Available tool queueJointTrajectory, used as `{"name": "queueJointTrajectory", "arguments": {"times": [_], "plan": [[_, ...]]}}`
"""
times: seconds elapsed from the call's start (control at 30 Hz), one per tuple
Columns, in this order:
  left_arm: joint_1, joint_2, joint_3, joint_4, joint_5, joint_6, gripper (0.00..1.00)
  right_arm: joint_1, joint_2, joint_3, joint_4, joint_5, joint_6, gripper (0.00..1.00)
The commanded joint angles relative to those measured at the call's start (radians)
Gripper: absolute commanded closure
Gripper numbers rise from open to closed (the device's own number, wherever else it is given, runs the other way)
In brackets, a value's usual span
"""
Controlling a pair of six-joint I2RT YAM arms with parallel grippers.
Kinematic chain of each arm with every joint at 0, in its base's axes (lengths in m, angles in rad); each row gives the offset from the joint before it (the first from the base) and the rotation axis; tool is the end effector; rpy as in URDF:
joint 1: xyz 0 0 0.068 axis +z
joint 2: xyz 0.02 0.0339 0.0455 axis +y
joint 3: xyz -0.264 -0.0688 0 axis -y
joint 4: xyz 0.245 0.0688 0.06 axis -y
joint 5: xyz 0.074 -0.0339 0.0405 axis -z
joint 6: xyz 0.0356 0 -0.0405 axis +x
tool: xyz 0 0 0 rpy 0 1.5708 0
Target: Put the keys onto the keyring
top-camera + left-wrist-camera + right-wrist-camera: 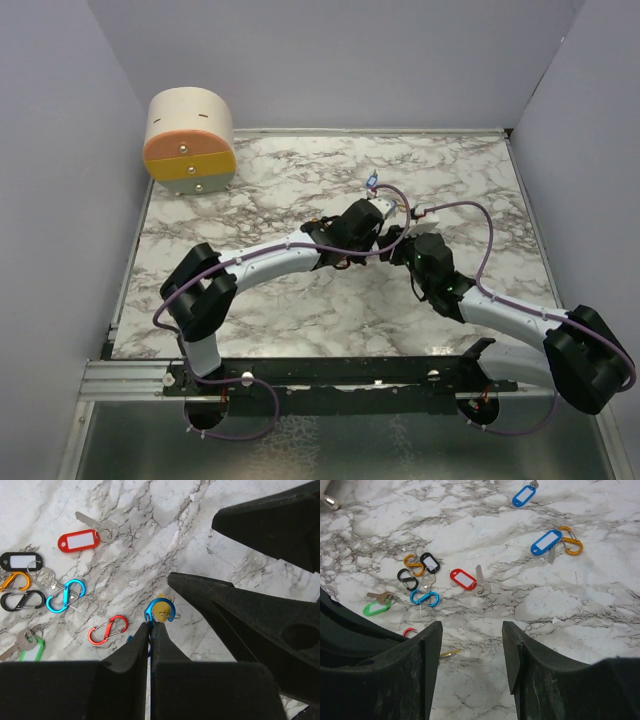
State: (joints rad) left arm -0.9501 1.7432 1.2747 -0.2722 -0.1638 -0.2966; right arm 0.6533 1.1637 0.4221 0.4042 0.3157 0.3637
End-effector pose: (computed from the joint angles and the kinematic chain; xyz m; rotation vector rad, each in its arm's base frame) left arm 0.2324 -0.3151 0.2429 0.6709 2.2433 -0.4460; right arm 0.1960 0.1361 0.1990 -0.0619 1.9090 0.3912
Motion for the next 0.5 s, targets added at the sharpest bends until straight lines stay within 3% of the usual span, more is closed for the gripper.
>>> {"name": "queueJointTrajectory", "arguments": {"times": [0.0,0.2,0.47], "plan": [[0.003,0.043,0.083,-0.128,0.083,0.065,1.00,0.003,-0.021,-0.011,-0.036,0.074,0.022,0.48],[0.021,0.059,0.143,-0.189,0.081,0.088,1.00,0.003,-0.046,-0.029,-0.040,0.066,0.031,0.48],[0.054,0.042,0.140,-0.189,0.089,0.091,1.00,0.003,-0.087,-0.102,0.091,-0.059,-0.033,0.51]]}}
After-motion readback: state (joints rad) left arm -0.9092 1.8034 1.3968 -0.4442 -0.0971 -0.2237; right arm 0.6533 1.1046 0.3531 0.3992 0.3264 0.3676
